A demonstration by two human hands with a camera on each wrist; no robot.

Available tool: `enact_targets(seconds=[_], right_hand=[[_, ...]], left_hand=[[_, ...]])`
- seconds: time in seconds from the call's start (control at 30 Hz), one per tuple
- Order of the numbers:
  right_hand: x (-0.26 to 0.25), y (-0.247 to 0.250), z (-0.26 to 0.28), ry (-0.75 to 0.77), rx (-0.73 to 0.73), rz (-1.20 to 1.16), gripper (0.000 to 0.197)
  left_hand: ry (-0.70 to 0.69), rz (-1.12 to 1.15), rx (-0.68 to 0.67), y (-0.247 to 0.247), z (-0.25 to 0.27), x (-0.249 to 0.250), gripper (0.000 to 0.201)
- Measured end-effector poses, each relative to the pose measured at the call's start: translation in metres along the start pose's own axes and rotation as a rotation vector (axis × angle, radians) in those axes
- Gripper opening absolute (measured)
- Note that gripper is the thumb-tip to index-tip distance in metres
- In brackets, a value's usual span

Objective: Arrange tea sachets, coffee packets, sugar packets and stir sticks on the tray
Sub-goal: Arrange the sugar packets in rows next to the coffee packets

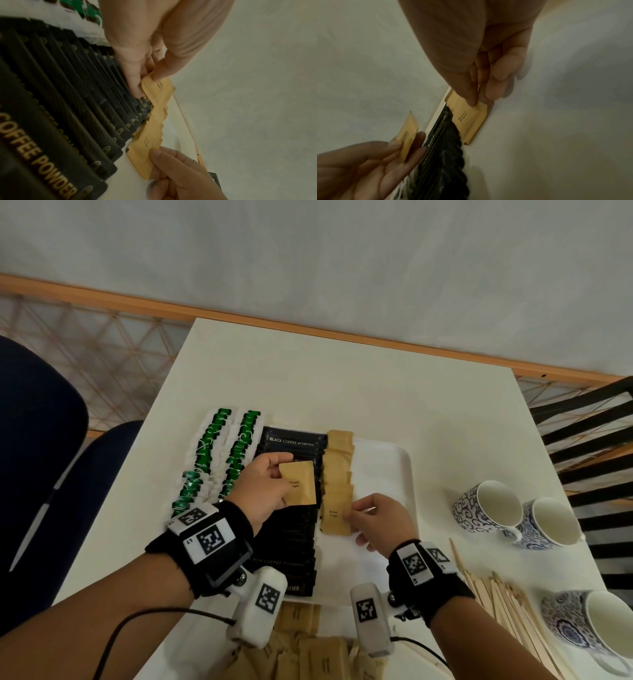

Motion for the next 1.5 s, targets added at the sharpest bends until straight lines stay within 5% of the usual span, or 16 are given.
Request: enact_targets(seconds=[0.4, 0.63, 0.93, 1.2, 1.5], right_hand=[[-0.008, 0.004, 0.001, 0.091, 0.059, 0.063, 0.014], [-0.037, -0.009, 0.009, 0.228, -0.058, -0.226, 0.005], [-0.027, 0.005, 0.01, 0.162, 0.001, -0.325, 0.009], [0.001, -0.01, 0.016, -0.016, -0.111, -0.073, 0.023], [0.001, -0.006, 0.015, 0.067, -0.031, 0.205, 0.042]], left_hand=[[0.007, 0.01, -0.044, -0.012, 0.007, 0.001, 0.036], [-0.011, -0.027, -0.117, -0.029, 0.018, -0.001, 0.033], [0.053, -0.267, -0.158, -0.03, 0.023, -0.006, 0.026], [0.026, -0.264, -0.088, -0.018, 0.015, -0.006, 0.02], [0.018, -0.336, -0.101, -0.032, 0.011, -0.015, 0.022]])
Point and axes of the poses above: each hand's wrist, its own z-axis away from the middle knuckle, its own y-axis out of the back of the hand, x = y × z, the point moved 6 cm from there along -z, towards the middle knuckle, and after that the axes turned 10 degrees about y, right-handed, at the moved point
